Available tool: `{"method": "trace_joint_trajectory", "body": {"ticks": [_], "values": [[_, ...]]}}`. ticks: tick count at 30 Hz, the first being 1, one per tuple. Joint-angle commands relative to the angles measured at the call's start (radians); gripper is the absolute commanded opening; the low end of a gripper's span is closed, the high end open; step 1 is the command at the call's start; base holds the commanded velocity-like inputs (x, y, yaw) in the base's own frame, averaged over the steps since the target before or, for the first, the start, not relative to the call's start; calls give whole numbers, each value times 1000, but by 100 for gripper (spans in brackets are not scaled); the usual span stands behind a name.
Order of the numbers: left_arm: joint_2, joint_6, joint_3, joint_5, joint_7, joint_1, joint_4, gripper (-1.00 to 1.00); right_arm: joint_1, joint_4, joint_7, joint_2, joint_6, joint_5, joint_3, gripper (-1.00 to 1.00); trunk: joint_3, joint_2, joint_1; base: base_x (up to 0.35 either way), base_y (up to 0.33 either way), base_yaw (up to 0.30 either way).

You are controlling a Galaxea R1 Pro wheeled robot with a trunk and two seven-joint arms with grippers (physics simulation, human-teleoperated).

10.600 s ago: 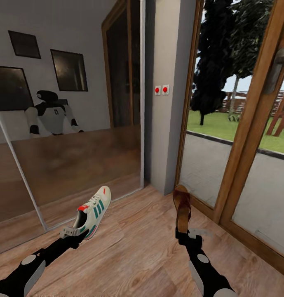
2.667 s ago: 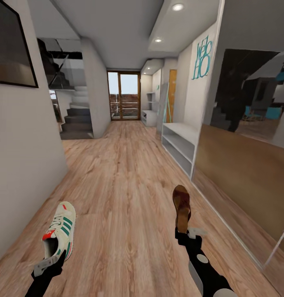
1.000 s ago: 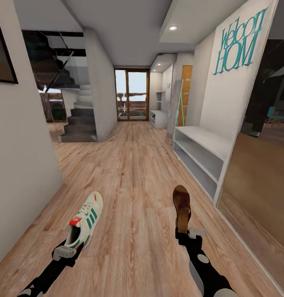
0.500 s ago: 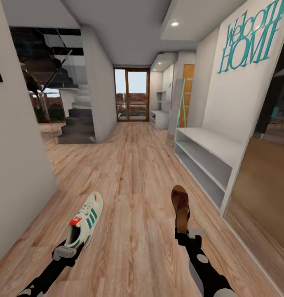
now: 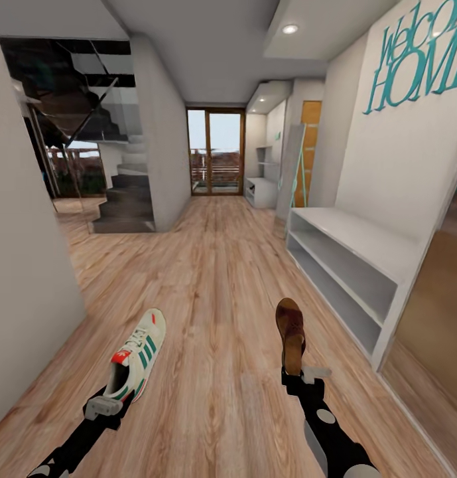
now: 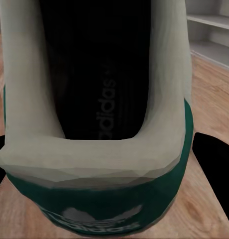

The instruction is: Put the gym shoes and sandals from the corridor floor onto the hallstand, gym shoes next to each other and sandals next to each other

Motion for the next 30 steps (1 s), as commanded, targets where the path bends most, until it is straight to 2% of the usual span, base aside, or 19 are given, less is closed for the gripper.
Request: {"method": "trace_joint_trajectory", "body": {"ticks": [1,30], "values": [[1,-2,-6,12,-5,-1,1,-100,-1,0,-1,1,-2,7,-6,-100,-1,0,0,345,0,25],[-2,-2,-5,12,-5,0,19,-100,-1,1,-1,1,-2,7,-6,-100,-1,0,0,346,0,2]]}}
